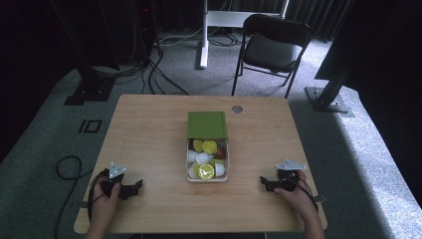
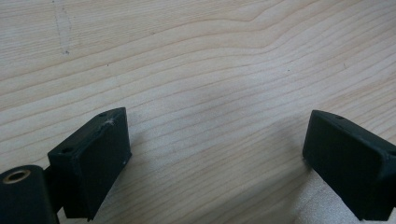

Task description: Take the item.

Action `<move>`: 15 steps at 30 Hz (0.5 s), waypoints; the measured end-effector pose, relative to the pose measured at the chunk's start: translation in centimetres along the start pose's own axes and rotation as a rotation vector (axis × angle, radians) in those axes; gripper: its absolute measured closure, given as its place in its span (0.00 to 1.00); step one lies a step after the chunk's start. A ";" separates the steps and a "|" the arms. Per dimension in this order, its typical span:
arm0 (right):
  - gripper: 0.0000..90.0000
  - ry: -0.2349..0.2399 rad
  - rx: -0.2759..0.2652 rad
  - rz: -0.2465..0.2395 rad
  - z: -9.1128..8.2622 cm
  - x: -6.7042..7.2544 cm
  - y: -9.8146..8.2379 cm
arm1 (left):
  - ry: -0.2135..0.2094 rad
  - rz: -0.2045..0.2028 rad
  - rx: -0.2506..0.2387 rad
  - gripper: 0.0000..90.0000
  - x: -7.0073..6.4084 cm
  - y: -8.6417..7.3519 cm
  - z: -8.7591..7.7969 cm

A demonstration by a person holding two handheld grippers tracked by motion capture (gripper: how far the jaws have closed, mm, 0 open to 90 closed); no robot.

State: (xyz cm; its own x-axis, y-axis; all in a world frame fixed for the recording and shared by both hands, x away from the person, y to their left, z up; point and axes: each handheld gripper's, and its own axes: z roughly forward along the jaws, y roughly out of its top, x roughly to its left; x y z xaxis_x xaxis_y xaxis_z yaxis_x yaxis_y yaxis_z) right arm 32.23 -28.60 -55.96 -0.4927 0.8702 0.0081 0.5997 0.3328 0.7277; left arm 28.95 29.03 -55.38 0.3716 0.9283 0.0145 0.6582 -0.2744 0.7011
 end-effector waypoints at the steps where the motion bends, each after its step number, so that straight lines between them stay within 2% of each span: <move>1: 0.13 0.000 0.000 0.000 0.0 0.0 0.0 | -0.001 0.000 0.000 0.09 0.0 0.0 0.0; 15: 0.14 -0.004 -0.001 0.001 -0.1 0.2 -0.1 | -0.001 -0.001 0.000 0.09 0.0 0.0 0.0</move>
State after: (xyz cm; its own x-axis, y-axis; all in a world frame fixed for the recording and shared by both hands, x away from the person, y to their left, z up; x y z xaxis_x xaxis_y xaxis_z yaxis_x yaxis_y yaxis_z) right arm 32.05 -28.46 -55.95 -0.4898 0.8718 0.0058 0.5995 0.3320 0.7283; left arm 28.96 29.03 -55.38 0.3715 0.9283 0.0135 0.6584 -0.2737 0.7012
